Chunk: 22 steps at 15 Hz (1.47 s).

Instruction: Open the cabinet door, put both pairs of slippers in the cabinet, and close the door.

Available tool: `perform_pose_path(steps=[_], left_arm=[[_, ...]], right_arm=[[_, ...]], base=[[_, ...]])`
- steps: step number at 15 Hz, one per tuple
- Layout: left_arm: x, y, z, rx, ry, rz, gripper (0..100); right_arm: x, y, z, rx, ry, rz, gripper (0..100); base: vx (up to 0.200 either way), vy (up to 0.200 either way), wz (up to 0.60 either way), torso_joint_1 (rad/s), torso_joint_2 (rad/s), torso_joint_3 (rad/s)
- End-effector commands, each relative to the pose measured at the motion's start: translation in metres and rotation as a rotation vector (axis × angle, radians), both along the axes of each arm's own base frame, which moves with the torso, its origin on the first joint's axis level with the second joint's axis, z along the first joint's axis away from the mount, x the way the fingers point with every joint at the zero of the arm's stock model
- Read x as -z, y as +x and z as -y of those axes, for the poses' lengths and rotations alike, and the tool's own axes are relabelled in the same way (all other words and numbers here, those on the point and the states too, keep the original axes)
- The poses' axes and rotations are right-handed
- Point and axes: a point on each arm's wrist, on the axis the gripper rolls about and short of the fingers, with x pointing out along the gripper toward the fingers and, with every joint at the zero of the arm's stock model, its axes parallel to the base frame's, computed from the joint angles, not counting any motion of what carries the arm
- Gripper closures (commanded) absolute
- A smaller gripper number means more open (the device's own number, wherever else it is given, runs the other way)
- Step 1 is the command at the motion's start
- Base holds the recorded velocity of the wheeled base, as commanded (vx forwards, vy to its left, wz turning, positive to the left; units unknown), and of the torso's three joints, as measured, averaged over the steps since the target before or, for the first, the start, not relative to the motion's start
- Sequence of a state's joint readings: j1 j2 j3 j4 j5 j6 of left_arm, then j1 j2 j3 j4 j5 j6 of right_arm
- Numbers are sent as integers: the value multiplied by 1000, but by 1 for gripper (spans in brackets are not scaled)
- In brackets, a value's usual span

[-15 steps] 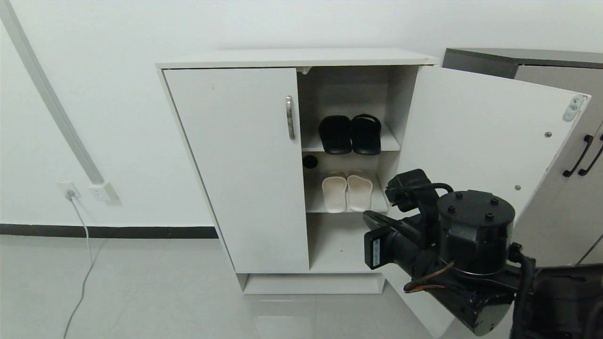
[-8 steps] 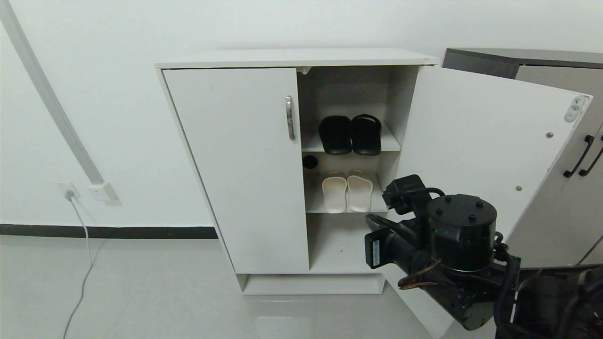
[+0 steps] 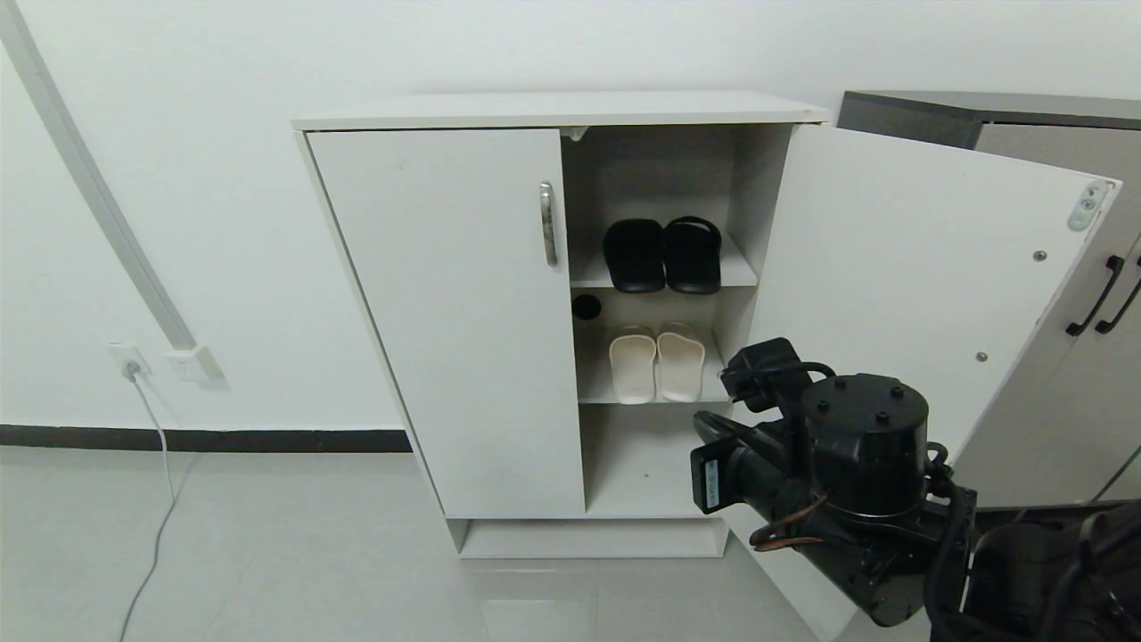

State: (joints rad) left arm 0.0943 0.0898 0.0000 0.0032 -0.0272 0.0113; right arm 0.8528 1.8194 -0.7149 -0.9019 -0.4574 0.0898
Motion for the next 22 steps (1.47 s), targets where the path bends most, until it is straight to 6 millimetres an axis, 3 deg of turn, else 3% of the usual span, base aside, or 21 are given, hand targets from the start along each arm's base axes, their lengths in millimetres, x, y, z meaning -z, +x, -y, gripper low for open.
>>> perform_pose_path(steps=[1,7,22], left_arm=[[0,0,0,0,1,-1,100],[0,0,0,0,1,-1,100],[0,0,0,0,1,-1,100]], right_arm=[[1,0,-1,-1,-4,-3,100],[2,0,0,1,-7,-5,100],[6,0,0,3,-16,-14,100]], base=[[0,0,0,0,0,0],[0,0,0,6,-120,-174],[0,0,0,114,-478,-343]])
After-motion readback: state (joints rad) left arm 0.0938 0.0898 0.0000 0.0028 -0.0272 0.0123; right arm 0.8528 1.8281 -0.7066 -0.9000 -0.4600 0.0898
